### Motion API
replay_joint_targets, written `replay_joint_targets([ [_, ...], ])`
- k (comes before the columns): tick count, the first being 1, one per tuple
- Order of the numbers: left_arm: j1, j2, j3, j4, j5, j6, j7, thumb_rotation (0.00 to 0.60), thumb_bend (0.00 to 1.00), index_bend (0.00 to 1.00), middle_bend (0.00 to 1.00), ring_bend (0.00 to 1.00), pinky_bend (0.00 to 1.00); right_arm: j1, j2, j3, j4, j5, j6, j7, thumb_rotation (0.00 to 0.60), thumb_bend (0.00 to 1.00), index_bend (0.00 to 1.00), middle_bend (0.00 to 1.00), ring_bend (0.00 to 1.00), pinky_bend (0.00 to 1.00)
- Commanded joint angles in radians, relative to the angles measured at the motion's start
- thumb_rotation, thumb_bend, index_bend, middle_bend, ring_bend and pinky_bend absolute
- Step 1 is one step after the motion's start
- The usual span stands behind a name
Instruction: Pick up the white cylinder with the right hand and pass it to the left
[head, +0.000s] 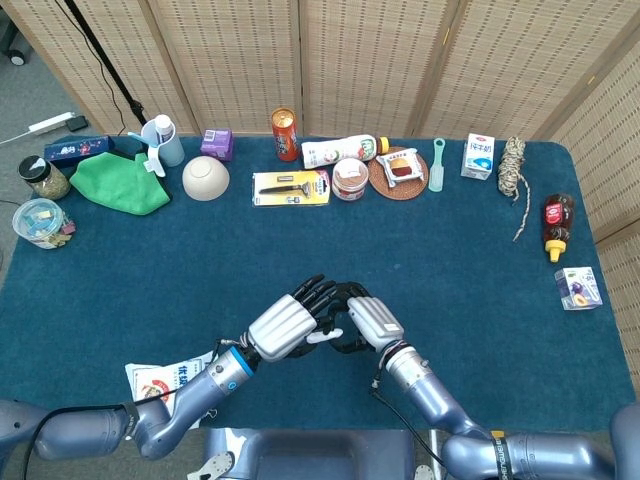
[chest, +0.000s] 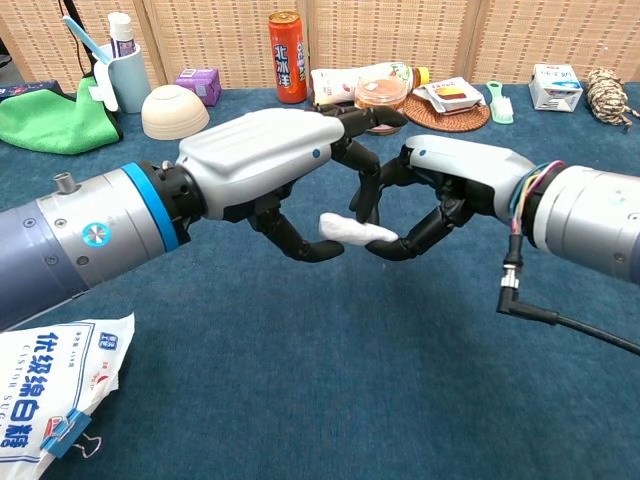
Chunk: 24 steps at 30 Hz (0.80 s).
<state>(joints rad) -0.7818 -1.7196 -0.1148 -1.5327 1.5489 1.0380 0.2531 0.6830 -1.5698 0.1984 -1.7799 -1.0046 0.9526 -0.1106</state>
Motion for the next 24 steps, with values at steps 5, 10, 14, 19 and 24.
replay_joint_targets([
  [5, 0.000, -0.015, 0.005, 0.017, 0.004, 0.012, -0.005, 0.600, 0.28, 0.57, 0.07, 0.03, 0.00, -0.002, 0.001, -0.002, 0.002, -0.003, 0.001, 0.005, 0.600, 0.36, 0.64, 0.26, 0.10, 0.00],
  [10, 0.003, -0.025, 0.008, 0.032, 0.008, 0.026, -0.019, 0.600, 0.32, 0.63, 0.11, 0.06, 0.00, -0.004, 0.003, -0.003, 0.004, -0.005, 0.002, 0.012, 0.600, 0.36, 0.64, 0.26, 0.10, 0.00],
  [14, 0.004, -0.028, 0.006, 0.039, 0.006, 0.032, -0.024, 0.600, 0.32, 0.65, 0.12, 0.06, 0.00, -0.005, 0.006, -0.004, 0.006, -0.007, 0.001, 0.015, 0.600, 0.36, 0.65, 0.26, 0.10, 0.00],
  [19, 0.006, -0.031, 0.006, 0.044, 0.005, 0.039, -0.034, 0.600, 0.32, 0.67, 0.13, 0.07, 0.00, -0.008, 0.014, -0.002, 0.004, -0.009, 0.005, 0.020, 0.600, 0.37, 0.66, 0.26, 0.11, 0.00],
  [24, 0.007, -0.031, 0.006, 0.048, 0.005, 0.044, -0.038, 0.600, 0.33, 0.70, 0.15, 0.07, 0.00, -0.012, 0.024, -0.002, 0.001, -0.017, 0.009, 0.025, 0.600, 0.37, 0.67, 0.27, 0.12, 0.00],
])
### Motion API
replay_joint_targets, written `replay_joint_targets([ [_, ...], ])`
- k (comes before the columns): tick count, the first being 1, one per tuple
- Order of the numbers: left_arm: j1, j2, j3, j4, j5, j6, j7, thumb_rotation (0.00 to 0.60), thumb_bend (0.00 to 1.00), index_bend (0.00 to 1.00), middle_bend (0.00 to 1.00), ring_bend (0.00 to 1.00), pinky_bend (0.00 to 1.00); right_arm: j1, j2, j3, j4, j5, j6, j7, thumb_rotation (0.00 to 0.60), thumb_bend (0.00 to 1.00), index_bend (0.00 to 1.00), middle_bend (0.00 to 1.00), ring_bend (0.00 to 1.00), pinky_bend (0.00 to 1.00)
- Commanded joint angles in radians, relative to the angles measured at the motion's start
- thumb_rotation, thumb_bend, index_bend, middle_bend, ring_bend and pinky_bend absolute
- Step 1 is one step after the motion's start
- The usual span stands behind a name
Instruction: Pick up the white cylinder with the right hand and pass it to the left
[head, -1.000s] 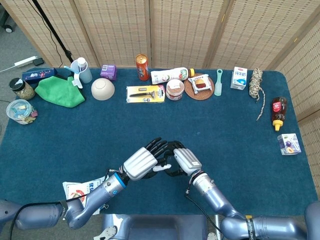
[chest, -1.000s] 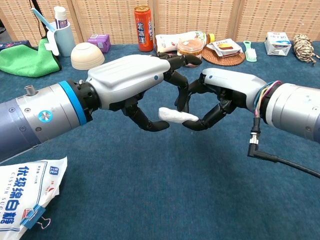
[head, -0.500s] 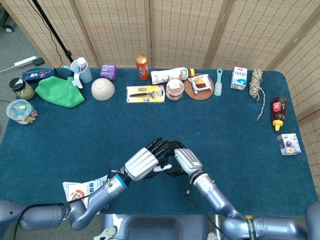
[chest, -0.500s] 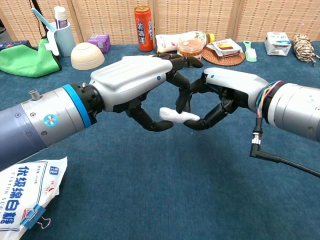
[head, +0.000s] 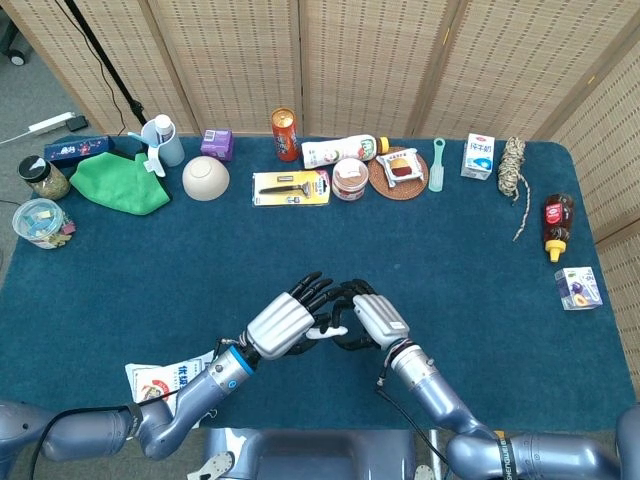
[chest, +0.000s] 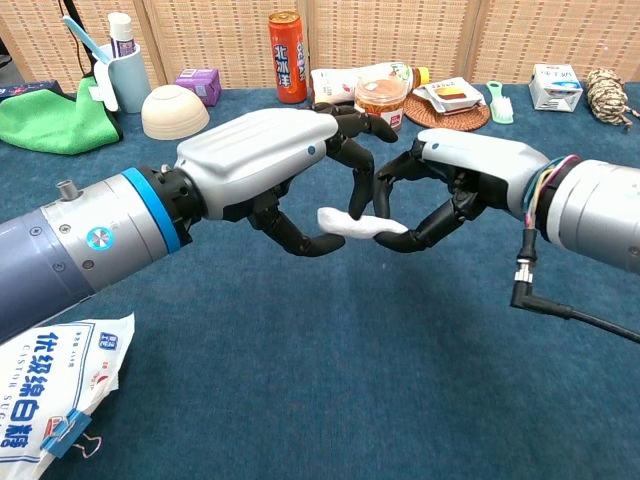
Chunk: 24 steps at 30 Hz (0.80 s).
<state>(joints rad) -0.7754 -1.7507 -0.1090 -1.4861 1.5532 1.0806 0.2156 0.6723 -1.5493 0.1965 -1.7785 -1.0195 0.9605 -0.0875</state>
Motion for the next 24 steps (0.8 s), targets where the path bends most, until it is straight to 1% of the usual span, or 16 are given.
replay_joint_targets([
  [1, 0.001, 0.000, 0.000, 0.003, 0.000, 0.002, -0.002, 0.600, 0.33, 0.70, 0.15, 0.07, 0.00, -0.004, 0.006, 0.000, -0.001, -0.003, 0.003, 0.004, 0.600, 0.38, 0.68, 0.27, 0.13, 0.00],
  [12, -0.005, -0.001, -0.010, 0.012, -0.008, 0.003, 0.003, 0.600, 0.35, 0.73, 0.15, 0.08, 0.00, -0.008, 0.031, -0.001, 0.007, -0.011, -0.013, 0.028, 0.600, 0.41, 0.71, 0.31, 0.17, 0.00],
  [24, -0.008, -0.006, -0.015, 0.019, -0.015, 0.007, 0.008, 0.600, 0.39, 0.75, 0.16, 0.08, 0.01, -0.011, 0.045, -0.002, 0.012, -0.024, -0.021, 0.047, 0.600, 0.42, 0.72, 0.32, 0.17, 0.00],
])
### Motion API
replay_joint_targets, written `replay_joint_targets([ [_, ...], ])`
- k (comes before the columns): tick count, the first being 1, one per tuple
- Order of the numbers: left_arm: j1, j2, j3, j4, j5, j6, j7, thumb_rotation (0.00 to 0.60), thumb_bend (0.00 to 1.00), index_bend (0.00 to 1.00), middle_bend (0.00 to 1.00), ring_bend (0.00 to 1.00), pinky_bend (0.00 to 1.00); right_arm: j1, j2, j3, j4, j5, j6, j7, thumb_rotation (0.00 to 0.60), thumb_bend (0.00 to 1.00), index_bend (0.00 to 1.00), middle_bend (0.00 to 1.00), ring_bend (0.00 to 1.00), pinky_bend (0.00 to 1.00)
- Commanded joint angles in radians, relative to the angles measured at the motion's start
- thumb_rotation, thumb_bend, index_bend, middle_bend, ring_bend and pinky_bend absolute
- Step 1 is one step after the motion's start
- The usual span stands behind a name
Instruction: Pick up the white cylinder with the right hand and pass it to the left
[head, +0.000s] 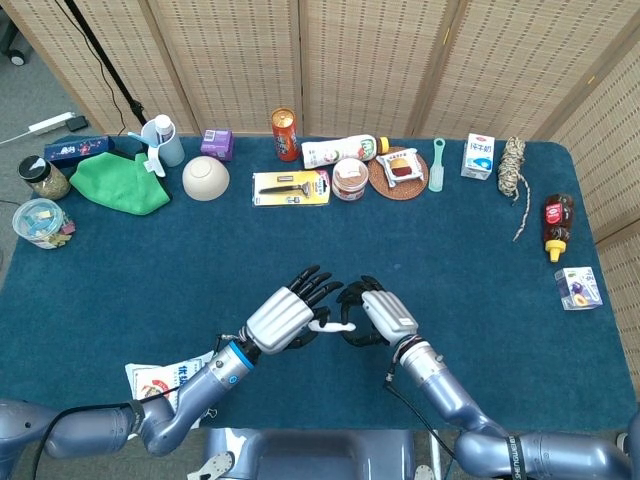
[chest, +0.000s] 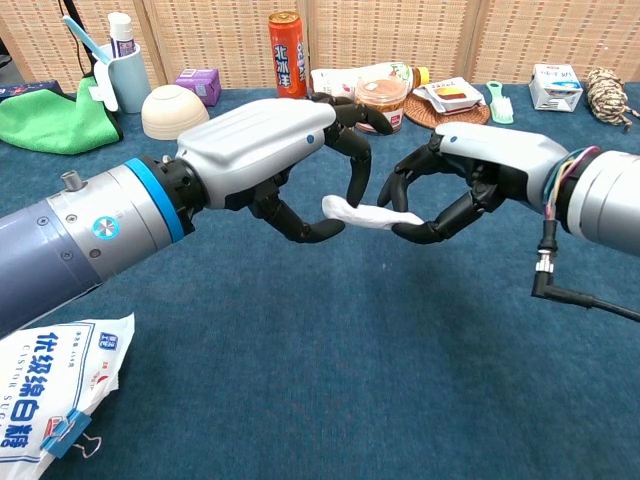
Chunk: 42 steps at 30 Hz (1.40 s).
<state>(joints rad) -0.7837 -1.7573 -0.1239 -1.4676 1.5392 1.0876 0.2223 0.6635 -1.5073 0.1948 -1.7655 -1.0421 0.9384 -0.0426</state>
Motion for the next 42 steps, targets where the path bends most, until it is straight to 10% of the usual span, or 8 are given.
replay_joint_targets([
  [1, 0.000, 0.002, 0.000, 0.000, -0.002, -0.001, 0.002, 0.600, 0.39, 0.75, 0.16, 0.08, 0.01, -0.004, 0.006, -0.001, -0.002, -0.003, 0.003, 0.003, 0.600, 0.42, 0.72, 0.32, 0.17, 0.00],
  [42, 0.023, 0.111, -0.012, -0.019, -0.013, 0.040, -0.022, 0.600, 0.42, 0.77, 0.16, 0.07, 0.01, -0.051, 0.132, -0.019, -0.030, -0.030, 0.035, 0.002, 0.600, 0.46, 0.77, 0.37, 0.21, 0.02],
])
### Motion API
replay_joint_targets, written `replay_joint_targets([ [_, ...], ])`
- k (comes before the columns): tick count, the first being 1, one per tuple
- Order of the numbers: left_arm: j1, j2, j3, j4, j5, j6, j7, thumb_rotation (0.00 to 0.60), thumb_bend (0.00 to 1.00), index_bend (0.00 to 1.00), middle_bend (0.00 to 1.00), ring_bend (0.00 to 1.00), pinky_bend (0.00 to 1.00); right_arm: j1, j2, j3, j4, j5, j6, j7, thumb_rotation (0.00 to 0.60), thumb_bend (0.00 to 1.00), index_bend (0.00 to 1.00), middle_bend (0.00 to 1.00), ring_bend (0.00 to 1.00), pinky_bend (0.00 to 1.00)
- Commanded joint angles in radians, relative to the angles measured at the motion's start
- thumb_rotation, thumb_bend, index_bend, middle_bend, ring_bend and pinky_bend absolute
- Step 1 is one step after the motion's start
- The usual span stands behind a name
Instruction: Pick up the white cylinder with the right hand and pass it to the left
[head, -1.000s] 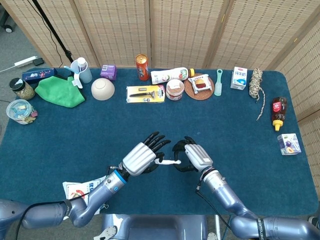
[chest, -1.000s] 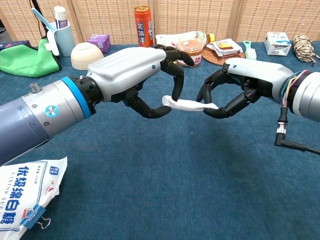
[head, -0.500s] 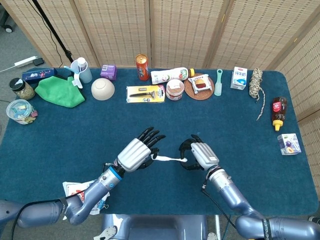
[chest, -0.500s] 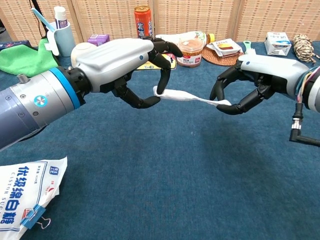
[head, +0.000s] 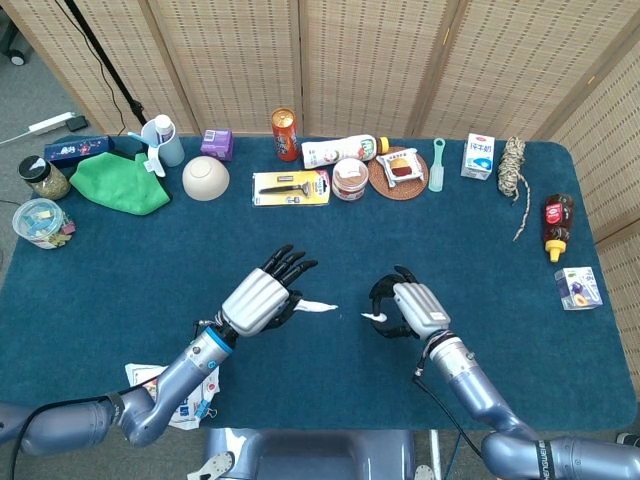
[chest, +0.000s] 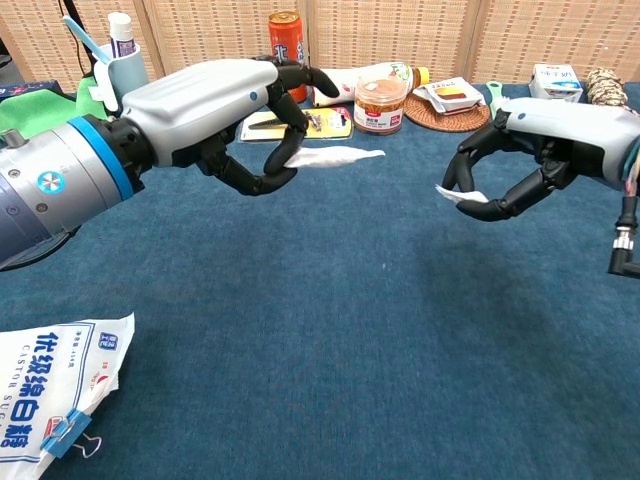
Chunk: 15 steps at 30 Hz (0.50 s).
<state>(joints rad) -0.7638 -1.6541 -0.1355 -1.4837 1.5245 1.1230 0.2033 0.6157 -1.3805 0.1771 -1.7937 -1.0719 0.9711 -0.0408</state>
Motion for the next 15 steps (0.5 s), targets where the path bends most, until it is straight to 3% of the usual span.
replay_joint_targets([
  [1, 0.004, 0.012, -0.001, -0.003, 0.003, 0.008, -0.004, 0.600, 0.42, 0.77, 0.16, 0.07, 0.01, -0.005, 0.008, -0.002, -0.003, -0.001, 0.003, 0.001, 0.600, 0.46, 0.77, 0.37, 0.21, 0.02],
  [15, 0.031, 0.151, -0.029, -0.047, -0.021, 0.034, -0.036, 0.600, 0.42, 0.74, 0.16, 0.06, 0.01, -0.021, 0.081, -0.027, -0.013, -0.003, -0.014, -0.015, 0.600, 0.46, 0.75, 0.36, 0.21, 0.02],
])
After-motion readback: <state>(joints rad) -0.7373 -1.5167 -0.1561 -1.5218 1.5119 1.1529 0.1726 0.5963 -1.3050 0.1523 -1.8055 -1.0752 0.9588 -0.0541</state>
